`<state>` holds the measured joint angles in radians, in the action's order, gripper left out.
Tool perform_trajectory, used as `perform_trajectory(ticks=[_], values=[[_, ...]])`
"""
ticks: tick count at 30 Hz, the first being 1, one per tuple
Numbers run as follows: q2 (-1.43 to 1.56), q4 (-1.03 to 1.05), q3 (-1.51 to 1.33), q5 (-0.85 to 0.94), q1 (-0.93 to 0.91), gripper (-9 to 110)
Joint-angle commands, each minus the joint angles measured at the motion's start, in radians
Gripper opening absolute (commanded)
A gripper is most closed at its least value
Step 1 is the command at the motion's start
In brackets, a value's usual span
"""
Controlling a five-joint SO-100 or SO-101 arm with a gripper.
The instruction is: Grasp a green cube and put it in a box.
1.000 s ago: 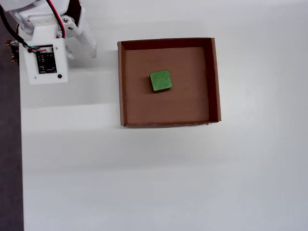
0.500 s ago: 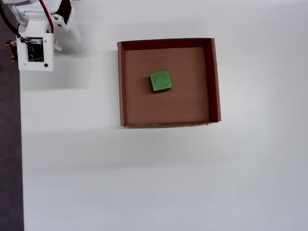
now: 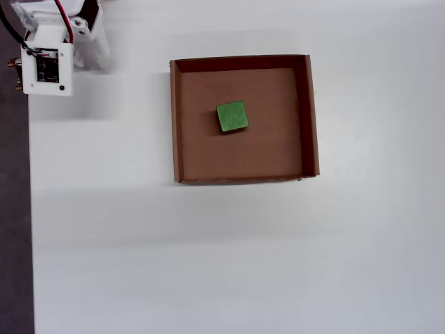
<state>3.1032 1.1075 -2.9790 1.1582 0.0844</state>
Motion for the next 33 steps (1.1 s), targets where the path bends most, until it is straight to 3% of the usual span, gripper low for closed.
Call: perform_trajectory(ticks=[1, 6, 33], values=[[0.008, 0.058, 0.006, 0.017, 0.006, 15], [0.080, 0.147, 0.006, 0.009, -0.018, 16], [0.080, 0.138, 0.006, -0.052, -0.026, 22]])
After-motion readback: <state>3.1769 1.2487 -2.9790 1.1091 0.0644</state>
